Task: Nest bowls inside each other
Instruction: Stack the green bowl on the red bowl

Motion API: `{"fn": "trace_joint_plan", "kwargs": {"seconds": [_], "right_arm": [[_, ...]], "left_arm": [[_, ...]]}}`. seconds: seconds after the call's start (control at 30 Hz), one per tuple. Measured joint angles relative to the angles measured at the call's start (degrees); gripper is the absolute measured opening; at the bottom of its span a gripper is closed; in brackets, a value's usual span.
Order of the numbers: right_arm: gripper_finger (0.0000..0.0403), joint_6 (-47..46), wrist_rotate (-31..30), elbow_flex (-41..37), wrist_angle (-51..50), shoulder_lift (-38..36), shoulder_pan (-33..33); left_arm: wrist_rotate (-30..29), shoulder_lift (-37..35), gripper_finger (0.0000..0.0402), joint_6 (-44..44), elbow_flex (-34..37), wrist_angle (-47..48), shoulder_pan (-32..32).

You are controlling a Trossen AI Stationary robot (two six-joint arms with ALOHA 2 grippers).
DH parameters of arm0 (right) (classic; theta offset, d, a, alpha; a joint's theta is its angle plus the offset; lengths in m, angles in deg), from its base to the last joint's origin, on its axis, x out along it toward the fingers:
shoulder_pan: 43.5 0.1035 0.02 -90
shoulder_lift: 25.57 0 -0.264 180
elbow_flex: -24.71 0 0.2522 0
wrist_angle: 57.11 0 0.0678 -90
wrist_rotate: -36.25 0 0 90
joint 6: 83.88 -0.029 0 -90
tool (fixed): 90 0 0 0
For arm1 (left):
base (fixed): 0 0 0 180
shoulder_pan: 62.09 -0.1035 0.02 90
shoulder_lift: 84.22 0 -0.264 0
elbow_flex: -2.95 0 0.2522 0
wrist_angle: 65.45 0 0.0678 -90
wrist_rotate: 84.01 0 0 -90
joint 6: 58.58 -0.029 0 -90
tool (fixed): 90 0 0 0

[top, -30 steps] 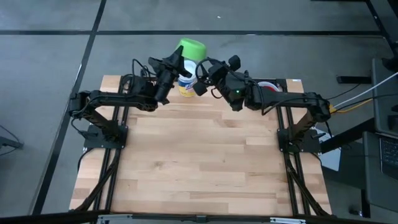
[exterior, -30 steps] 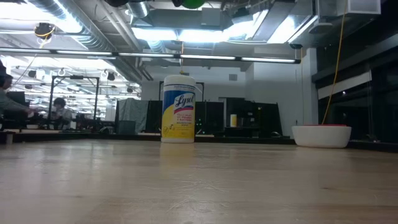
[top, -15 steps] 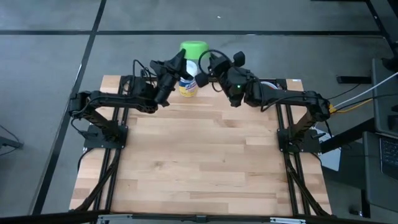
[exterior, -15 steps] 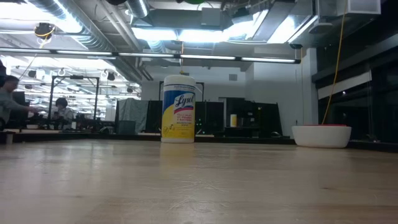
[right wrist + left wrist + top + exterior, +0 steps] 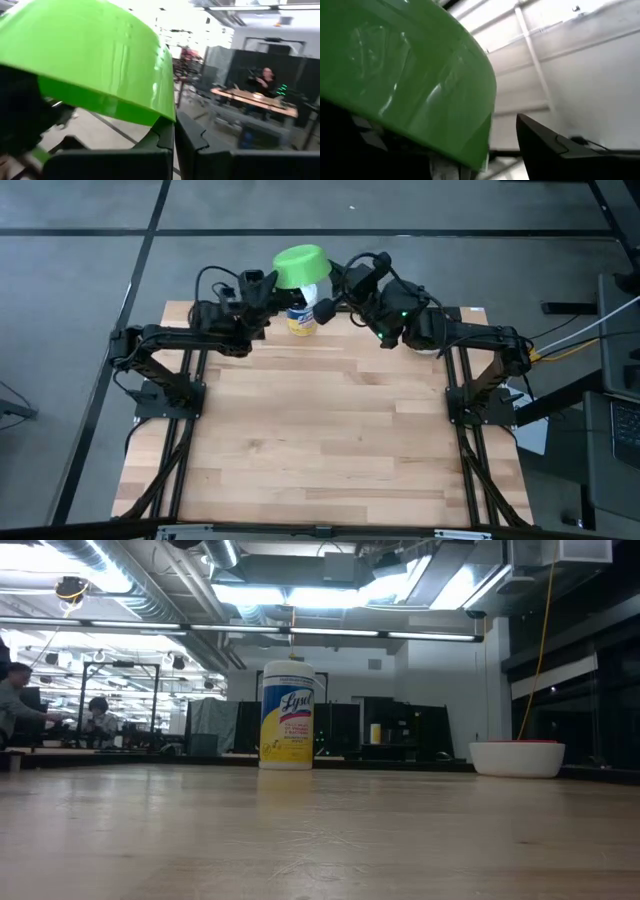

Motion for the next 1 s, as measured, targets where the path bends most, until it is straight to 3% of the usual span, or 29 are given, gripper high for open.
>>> {"fn": "trace_joint_plan", "kwargs": {"seconds": [0.1, 0.27, 0.4, 0.6, 0.73, 1.0], "right_arm": [[0.0001, 0.15, 2.28, 0.61, -0.02, 0.00, 0.22], [0.0001, -1.34, 6.56, 2.31, -0.51, 0.07, 0.35], [0.0001, -2.59, 8.44, 2.53, -0.22, -0.06, 0.33], [0.0000, -4.23, 6.10, 2.50, -4.11, -0.55, -0.25], [0.0000, -13.80, 7.98, 6.23, -23.85, -2.70, -3.15], [0.0000, -37.52, 21.87, 21.94, -74.26, -3.55, -10.68]], "left_arm": [[5.34, -1.51, 0.0137, 3.17, 0.14, 1.16, -1.35], [8.20, -7.30, 0.0138, 2.88, 5.42, 9.76, -3.67], [4.71, -12.04, 0.0139, -1.45, 12.41, 20.56, -4.52], [4.40, -17.66, 0.0137, -6.01, 20.50, 22.40, -4.59], [6.77, -23.08, 0.0139, -17.77, 21.41, 30.10, -3.69], [4.73, -35.68, 0.0137, -43.53, 17.17, 53.02, -1.14]]}}
